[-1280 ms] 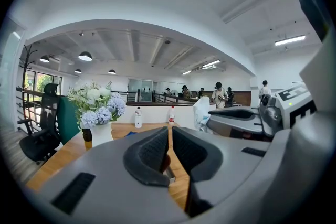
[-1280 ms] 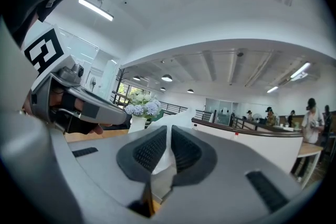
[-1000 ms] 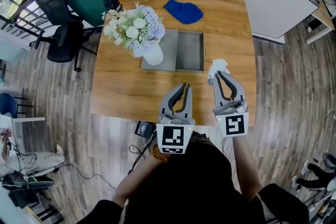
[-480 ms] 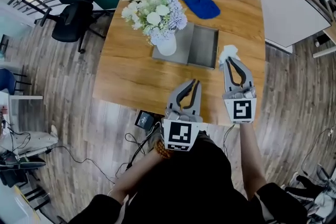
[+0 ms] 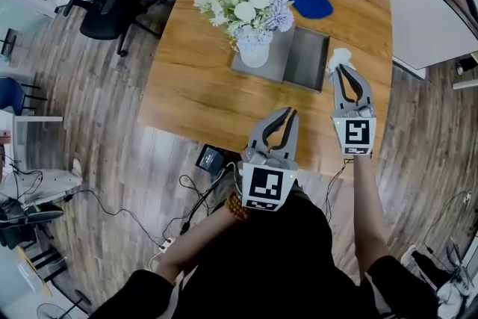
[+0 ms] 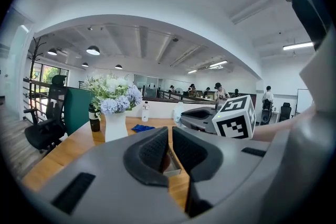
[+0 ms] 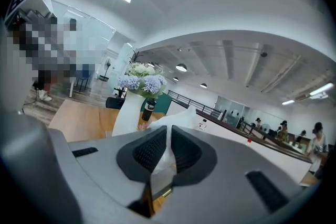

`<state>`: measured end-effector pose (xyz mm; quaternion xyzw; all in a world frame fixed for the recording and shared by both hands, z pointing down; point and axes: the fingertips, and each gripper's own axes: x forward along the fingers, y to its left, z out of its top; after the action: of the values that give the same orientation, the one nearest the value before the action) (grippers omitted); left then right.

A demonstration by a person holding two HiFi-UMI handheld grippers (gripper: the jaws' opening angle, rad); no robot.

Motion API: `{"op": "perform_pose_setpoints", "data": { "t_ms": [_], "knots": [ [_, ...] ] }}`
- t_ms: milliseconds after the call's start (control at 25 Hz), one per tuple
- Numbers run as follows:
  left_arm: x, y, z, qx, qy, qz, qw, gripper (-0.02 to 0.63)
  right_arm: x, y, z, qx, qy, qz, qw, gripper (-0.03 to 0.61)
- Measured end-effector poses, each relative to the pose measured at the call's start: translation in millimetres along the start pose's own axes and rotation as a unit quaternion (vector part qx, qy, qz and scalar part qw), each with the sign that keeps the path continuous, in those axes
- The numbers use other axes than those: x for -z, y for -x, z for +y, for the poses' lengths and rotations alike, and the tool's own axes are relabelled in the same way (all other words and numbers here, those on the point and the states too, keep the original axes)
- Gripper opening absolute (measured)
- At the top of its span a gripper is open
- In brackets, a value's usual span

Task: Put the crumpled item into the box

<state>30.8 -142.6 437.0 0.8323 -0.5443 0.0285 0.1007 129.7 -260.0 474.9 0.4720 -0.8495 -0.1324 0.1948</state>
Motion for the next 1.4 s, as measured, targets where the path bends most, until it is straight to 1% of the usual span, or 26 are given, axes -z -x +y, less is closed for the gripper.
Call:
{"op": "perform_pose_setpoints", "data": {
  "t_ms": [80,160,440,680,1160,1400],
  "knots": [
    [0.4,-0.5,2.7,-0.001,0.003,0.000,1.0000,0.043,6.6,-6.0,2.0,-0.009,0.008,0.016,1.000,0.035],
    [0.9,-1.3,5.9,-0.003,0.006,0.001,1.0000,0.043,12.7,-13.7,3.6,-0.012,0.012,0.020,1.000,0.035],
    [4.5,-3.9,15.7,-0.005,0.014,0.007,0.9999,0.043,38.6,-40.7,13.8,-0.027,0.016,0.052,0.998,0.035],
    [9.1,-4.6,32.7,-0.019,0.018,0.014,0.9996,0.043,59.7,-63.7,17.1,-0.035,-0.001,0.073,0.997,0.035],
    [19.6,-3.6,57.3,-0.038,0.030,0.027,0.9984,0.043,107.4,-104.2,32.1,-0.061,-0.006,0.122,0.991,0.035],
    [21.7,-4.2,70.7,-0.051,0.031,0.029,0.9978,0.043,125.8,-119.1,37.2,-0.072,-0.002,0.143,0.987,0.035]
  ]
}}
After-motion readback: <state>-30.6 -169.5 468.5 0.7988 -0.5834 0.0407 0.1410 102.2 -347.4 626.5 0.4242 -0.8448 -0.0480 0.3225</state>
